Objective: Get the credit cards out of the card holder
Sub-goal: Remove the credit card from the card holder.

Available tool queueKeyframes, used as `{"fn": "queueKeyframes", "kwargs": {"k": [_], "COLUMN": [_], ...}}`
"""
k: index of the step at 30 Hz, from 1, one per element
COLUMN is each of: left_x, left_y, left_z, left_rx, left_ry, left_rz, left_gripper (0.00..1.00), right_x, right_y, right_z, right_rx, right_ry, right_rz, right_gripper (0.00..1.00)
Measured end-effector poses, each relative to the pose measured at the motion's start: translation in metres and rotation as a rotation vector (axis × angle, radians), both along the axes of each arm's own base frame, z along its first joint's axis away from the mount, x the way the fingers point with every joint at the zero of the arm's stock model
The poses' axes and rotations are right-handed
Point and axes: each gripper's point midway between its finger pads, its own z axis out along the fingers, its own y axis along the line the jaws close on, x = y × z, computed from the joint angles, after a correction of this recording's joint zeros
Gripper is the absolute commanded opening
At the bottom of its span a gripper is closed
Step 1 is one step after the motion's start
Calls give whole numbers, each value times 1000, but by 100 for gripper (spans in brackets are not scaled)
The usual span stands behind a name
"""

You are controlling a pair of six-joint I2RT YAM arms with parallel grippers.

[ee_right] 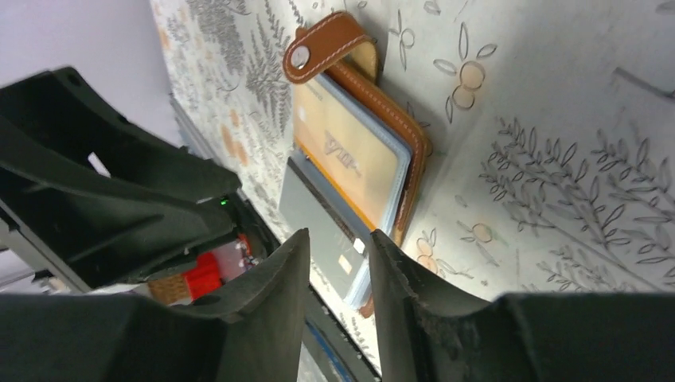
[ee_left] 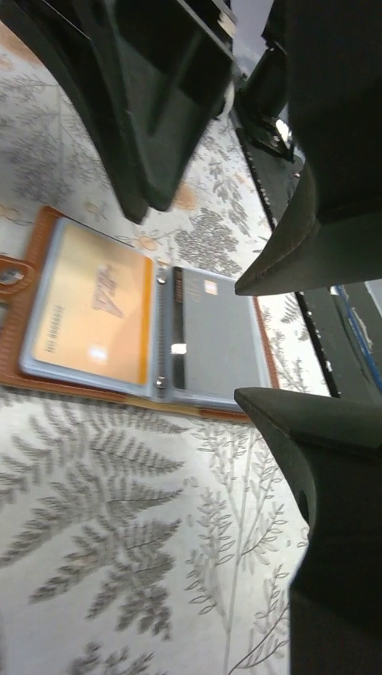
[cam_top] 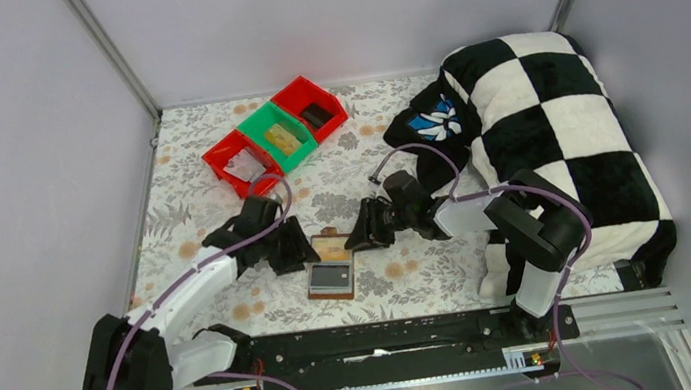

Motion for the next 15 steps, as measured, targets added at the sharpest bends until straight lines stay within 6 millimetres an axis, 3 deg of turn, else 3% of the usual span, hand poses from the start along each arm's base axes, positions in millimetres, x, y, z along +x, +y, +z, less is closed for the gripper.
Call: {"fn": "queueKeyframes", "kwargs": {"k": [3,10,15], "left_x": [-15,-40,-51], "left_y": [-1,-7,-5], "left_z": [-4,-21,-26], "left_rx": [-42,-85,-100], "left_ry": [26,117,139], "left_rz": [12,20,43], "left_gripper": [43,41,38], "right_x": [5,26,34], "right_y": [-1,15,20], "right_z": [-1,26,13], "right_rx": [-53,-60,-96], "right_ry": [-29,-132,-122], "right_rz": [28,89,110], "right_gripper": [34,33,32]}}
